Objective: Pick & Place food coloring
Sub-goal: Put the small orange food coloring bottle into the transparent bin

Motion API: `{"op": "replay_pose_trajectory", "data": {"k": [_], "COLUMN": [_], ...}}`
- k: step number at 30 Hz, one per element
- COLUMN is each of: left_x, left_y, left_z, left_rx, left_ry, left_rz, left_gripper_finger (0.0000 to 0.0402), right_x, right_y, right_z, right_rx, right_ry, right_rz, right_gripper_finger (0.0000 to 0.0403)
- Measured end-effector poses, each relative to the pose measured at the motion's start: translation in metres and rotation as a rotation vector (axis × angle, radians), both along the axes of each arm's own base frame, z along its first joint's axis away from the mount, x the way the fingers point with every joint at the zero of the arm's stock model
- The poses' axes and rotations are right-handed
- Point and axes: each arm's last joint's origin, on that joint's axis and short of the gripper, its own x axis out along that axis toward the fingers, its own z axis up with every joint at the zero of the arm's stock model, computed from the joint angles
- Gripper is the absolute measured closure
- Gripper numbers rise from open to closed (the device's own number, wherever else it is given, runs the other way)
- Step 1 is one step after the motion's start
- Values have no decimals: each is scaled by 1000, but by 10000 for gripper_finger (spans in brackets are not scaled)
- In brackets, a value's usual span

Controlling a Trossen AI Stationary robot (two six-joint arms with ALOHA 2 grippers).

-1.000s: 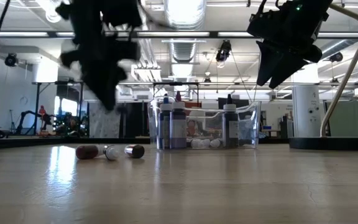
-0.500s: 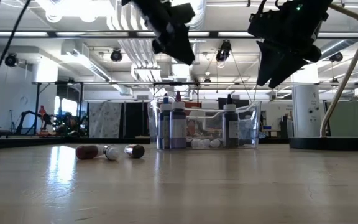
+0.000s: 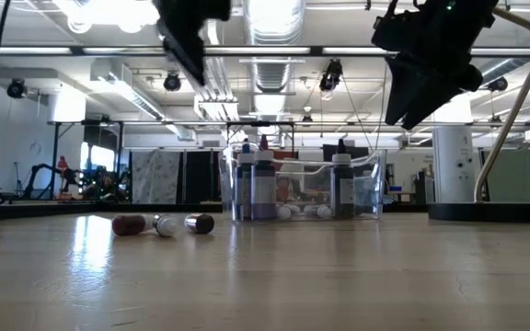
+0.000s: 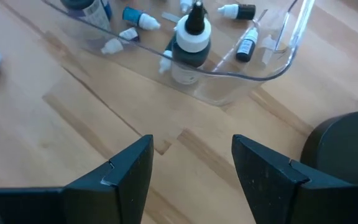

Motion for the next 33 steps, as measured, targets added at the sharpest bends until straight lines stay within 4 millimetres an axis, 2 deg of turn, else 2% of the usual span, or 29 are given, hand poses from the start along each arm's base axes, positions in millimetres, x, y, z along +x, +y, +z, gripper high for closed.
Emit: {"op": "replay_pose_trajectory", "data": {"k": [4, 6, 12, 16, 23, 28, 33], "left_x": [-29, -40, -40, -33, -14, 0, 4], "left_y": [-23, -32, -50, -61, -67, -72, -79], "left_z": [-37, -58, -126, -160, -178, -179, -182], "left_rx": [-49, -93, -400, -447, -365, -369, -369], "left_ry": [107, 122, 127, 161, 150, 140, 161], "left_rz": [-55, -11, 313, 446, 589, 599, 605], "left_gripper_finger": [227, 227, 227, 230, 239, 245, 250], "right_x": [0, 0, 0, 0, 0, 0, -1], "right_y": [0, 0, 0, 0, 1, 1, 1], "right_z": [-1, -1, -1, -2, -2, -2, -2], "right_rx": [-14, -21, -24, -21, 2, 7, 7], "right_ry": [17, 24, 27, 24, 34, 36, 38], "right_rz": [29, 44, 52, 50, 60, 63, 65], "right_gripper_finger": [193, 193, 193, 193, 193, 193, 193]}}
